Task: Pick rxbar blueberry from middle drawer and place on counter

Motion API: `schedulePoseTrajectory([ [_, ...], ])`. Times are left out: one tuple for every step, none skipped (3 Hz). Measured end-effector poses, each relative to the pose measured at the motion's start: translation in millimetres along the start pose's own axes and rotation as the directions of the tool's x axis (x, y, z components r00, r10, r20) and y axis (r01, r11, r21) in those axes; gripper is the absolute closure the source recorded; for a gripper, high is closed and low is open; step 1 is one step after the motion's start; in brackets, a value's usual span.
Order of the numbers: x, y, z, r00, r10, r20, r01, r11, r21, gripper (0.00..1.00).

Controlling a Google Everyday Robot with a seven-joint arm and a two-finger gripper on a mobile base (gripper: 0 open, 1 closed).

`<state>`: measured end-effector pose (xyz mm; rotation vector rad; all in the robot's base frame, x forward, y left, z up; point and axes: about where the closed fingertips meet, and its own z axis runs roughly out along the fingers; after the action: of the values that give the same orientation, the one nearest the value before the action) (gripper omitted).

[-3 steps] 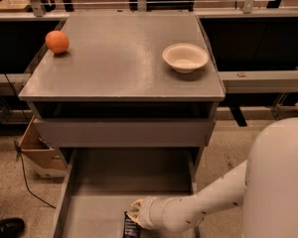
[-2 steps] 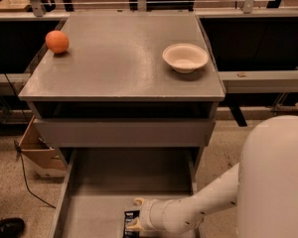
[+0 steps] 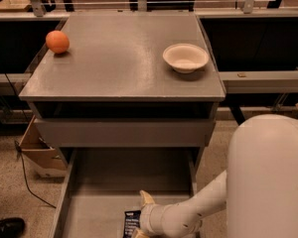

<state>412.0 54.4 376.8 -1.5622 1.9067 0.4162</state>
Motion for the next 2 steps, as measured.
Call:
schedulePoseTrajectory([
  [7.0,4.8,17.5,1.0,-0.002,0.0,0.002,1.0,-0.009,0.0],
  [9.9,8.0,31.5,1.0,-0.003,-0.001,0.003,0.9999,-0.015,0.14],
])
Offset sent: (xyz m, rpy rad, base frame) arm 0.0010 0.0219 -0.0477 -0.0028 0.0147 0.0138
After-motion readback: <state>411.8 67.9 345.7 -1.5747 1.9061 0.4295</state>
